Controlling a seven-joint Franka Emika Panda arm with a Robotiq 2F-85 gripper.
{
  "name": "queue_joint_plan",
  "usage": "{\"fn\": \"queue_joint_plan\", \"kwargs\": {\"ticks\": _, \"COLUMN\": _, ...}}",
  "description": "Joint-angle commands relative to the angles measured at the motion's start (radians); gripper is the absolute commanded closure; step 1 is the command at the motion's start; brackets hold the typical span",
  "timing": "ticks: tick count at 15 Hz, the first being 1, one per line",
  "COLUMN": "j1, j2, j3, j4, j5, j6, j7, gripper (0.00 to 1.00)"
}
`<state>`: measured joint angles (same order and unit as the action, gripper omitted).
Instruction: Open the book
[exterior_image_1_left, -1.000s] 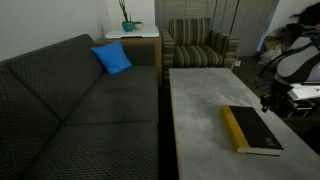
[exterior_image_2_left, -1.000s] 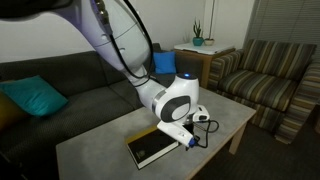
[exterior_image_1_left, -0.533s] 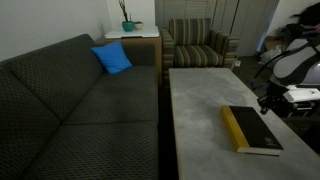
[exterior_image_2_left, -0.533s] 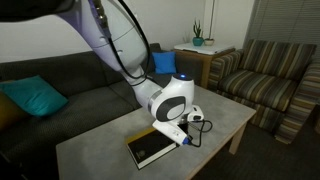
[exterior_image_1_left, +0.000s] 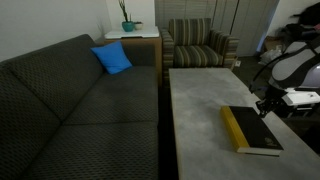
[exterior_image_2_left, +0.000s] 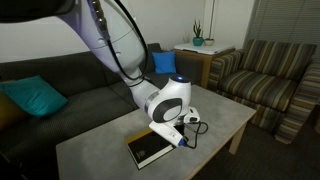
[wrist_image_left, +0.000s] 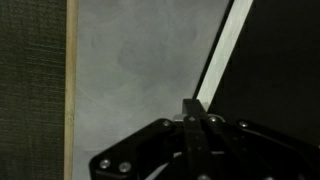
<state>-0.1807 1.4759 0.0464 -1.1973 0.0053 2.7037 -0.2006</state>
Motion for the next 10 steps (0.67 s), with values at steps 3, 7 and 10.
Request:
{"fn": "queue_joint_plan", "kwargs": {"ticks": 3, "j1": -0.010, "j2": 0.000, "j3": 0.029, "j4": -0.012, "j5": 0.004, "j6": 0.000, "j7": -0.022, "gripper": 1.00}}
{"fn": "queue_joint_plan", "kwargs": {"ticks": 7, "j1": -0.016, "j2": 0.000, "j3": 0.045, "j4": -0.008, "j5": 0.003, "j6": -0.001, "j7": -0.040, "gripper": 1.00}}
{"fn": "queue_joint_plan", "kwargs": {"ticks": 10, "j1": -0.020, "j2": 0.000, "j3": 0.055, "j4": -0.009, "j5": 0.004, "j6": -0.003, "j7": -0.054, "gripper": 1.00}}
